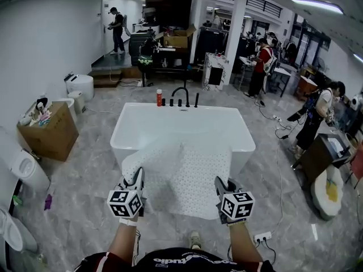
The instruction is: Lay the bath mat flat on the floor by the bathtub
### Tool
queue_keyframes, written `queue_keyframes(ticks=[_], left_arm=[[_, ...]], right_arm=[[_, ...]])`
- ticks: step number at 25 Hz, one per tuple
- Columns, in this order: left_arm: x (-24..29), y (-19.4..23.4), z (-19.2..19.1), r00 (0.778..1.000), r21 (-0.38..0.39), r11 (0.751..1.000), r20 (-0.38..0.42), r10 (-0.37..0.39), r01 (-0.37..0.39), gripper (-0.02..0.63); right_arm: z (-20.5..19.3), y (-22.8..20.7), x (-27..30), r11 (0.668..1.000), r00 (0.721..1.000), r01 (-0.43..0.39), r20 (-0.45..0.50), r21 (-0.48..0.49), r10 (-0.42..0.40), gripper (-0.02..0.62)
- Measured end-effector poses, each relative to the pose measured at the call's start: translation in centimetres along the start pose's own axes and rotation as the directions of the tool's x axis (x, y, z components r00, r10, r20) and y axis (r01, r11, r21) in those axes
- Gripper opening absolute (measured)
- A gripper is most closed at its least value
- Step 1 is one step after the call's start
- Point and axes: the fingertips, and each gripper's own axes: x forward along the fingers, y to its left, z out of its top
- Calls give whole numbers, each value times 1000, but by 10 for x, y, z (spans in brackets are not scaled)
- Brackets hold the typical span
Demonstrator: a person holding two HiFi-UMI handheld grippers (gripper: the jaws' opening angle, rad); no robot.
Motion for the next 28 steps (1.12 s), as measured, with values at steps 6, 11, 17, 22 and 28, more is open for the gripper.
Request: queue_keyframes(ticks=[6,11,17,22,28], left_arm=[[30,-2,3,1000,10,1000,0,29,-29,38],[65,-15,8,1000,28,999,3,28,-28,38],[113,-32,6,1000,82,997,-14,6,-5,38],[152,-53,-11,999,90,996,-47,-22,27,38],[195,-68,-31,993,107,992,-103,-55,67,38]], right_arm=[[14,-26,28,1000,1000,-29,8,-4,29,48],[25,-59,44,1000,999,-30,18,1,30,48],[28,-103,61,1000,1000,-6,11,20,6,48],[14,-148,67,998,999,31,-5,53,-31,48],[-5,-189,82,993,997,66,-36,100,-63,48]])
